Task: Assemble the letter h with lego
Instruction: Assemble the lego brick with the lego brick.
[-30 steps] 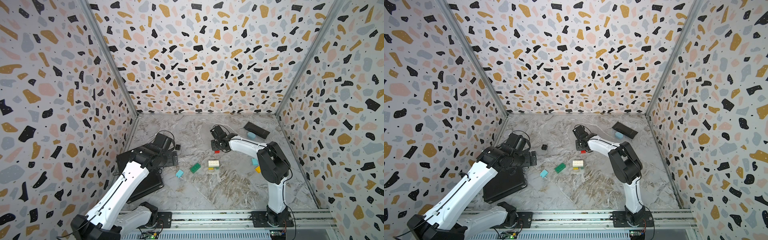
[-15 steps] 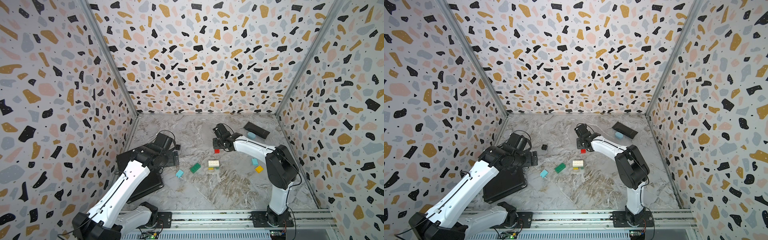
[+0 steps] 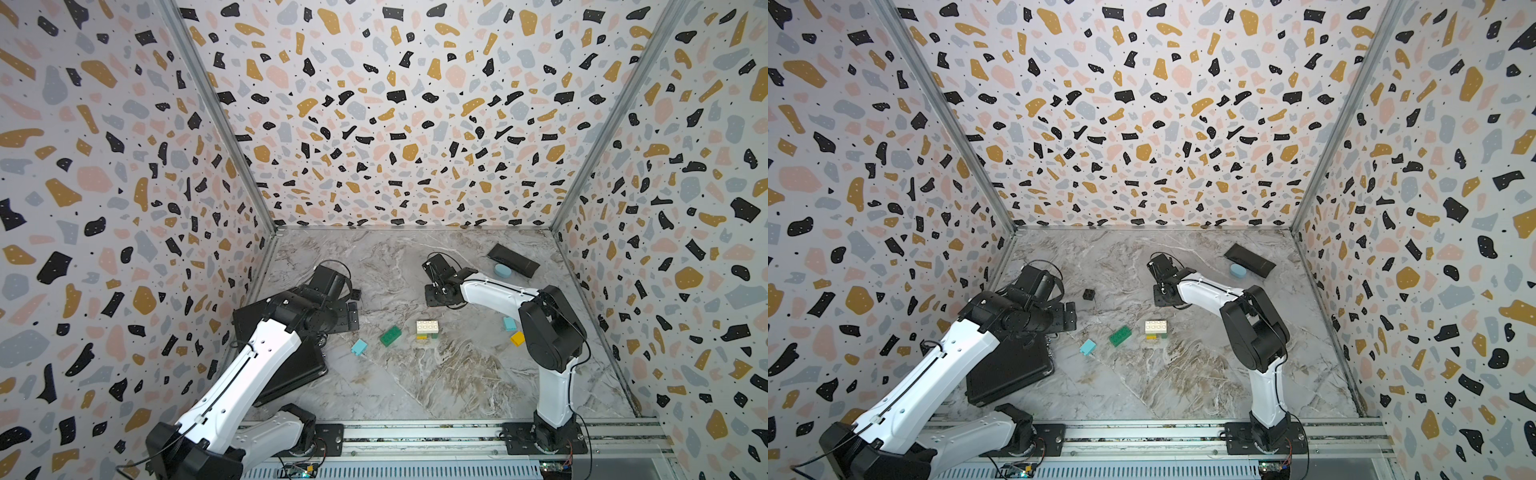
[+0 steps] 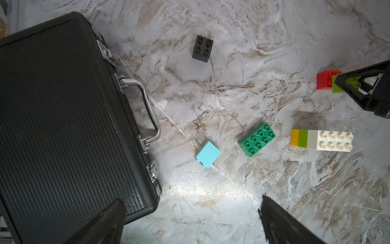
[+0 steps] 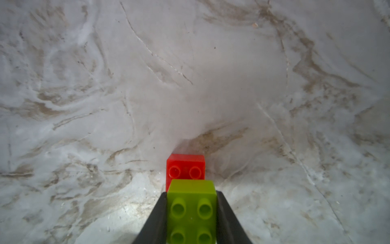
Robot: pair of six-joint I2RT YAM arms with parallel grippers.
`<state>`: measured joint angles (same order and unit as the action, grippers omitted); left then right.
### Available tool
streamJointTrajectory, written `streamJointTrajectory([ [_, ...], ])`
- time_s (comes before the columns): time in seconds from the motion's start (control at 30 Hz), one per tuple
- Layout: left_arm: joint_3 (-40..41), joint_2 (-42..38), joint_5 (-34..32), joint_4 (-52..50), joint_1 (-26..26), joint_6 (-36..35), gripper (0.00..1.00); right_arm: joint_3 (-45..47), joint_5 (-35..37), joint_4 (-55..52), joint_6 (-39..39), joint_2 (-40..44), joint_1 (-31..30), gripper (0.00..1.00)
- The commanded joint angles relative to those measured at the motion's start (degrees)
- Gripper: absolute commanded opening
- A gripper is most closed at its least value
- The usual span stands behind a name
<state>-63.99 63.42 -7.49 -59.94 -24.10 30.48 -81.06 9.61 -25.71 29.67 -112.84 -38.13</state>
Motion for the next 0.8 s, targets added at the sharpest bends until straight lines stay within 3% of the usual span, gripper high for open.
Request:
streamJointTrajectory([
  [0.0, 0.9, 0.5, 0.6, 0.7, 0.4, -1.1, 0.99, -2.2, 0.6, -2.0, -0.5, -0.6, -0.5, 0.10],
  [0.77, 1.0, 1.8, 0.7, 0.8, 0.4, -1.3, 0.99, -6.9, 3.3, -4.3, 1.5, -3.2, -0.8, 0.10],
])
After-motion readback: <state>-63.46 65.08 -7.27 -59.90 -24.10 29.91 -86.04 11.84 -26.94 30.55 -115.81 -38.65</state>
